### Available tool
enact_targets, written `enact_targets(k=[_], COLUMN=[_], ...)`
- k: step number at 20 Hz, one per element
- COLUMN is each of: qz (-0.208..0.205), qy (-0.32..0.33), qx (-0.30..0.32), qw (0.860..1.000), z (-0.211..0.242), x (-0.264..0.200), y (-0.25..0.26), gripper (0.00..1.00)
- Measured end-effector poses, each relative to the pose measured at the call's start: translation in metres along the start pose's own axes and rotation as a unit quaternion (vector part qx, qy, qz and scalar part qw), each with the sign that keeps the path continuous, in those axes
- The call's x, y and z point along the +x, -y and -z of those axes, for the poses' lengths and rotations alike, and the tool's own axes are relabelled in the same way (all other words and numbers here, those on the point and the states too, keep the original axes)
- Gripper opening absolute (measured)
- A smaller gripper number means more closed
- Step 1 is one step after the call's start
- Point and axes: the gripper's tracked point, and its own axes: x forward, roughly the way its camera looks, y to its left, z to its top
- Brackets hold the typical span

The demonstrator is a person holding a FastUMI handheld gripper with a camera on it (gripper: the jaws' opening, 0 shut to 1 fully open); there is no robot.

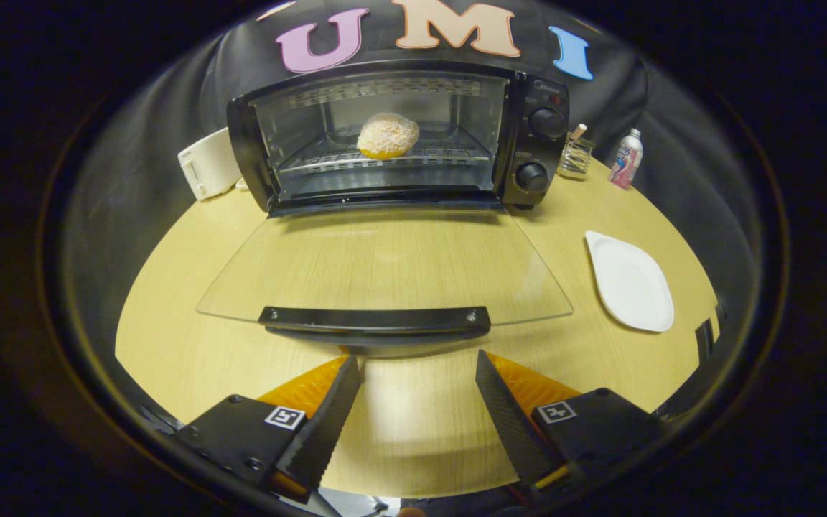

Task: Open the toaster oven, put the food inside, and close the toaster oven door.

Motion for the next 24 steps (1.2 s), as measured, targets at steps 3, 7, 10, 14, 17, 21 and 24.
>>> enact_targets(k=[3, 7, 10, 14, 17, 21, 24], qz=[0.011, 0.009, 0.002, -0.004, -0.013, -0.023, -0.022], qy=[0.011, 0.049, 0.088, 0.129, 0.148, 0.172, 0.181], qx=[-0.024, -0.028, -0.006, 0.004, 0.017, 0.046, 0.051], qw=[1.000, 0.998, 0.996, 0.992, 0.989, 0.984, 0.982], z=[-0.008, -0.038, -0.077, -0.132, -0.163, -0.197, -0.212], x=[-0.008, -0.025, -0.035, -0.034, -0.028, -0.024, -0.025], y=[0.000, -0.003, -0.011, -0.023, -0.030, -0.034, -0.030], gripper=[1.00, 1.00, 1.00, 1.00, 1.00, 1.00, 1.00])
